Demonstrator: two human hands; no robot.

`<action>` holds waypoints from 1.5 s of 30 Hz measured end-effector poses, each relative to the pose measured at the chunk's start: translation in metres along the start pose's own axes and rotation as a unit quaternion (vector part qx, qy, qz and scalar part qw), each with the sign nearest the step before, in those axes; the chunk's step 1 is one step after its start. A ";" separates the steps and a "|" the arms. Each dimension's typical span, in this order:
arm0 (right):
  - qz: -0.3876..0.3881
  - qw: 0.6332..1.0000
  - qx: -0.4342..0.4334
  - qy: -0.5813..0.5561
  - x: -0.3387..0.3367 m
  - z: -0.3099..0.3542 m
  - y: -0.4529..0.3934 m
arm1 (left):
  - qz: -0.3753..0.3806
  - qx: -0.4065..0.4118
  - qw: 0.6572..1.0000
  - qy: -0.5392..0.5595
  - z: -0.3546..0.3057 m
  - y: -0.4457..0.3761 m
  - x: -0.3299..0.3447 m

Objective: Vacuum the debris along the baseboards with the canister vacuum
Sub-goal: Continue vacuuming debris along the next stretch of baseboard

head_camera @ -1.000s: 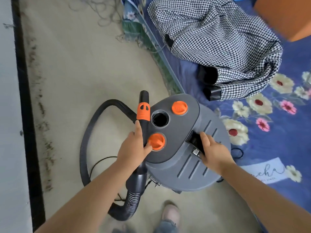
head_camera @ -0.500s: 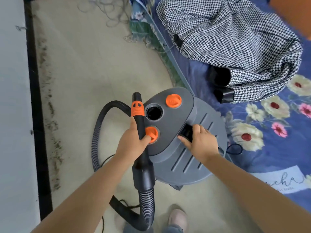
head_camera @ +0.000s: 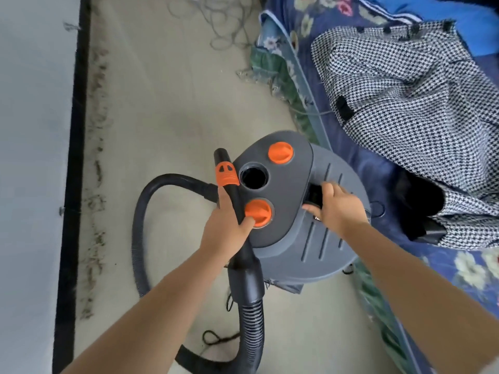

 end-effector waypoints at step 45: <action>0.234 0.965 -0.056 0.100 0.072 -0.014 -0.278 | -0.173 -0.170 0.947 0.211 -0.058 -0.117 -0.027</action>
Point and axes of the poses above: each hand's wrist, its own y-axis away from the middle knuckle, its own x-axis out of the palm, z = x × y, the point moved 10 cm from there along -y, towards the middle knuckle, and after that the axes turned 7 degrees about x, right-handed, at the moved point
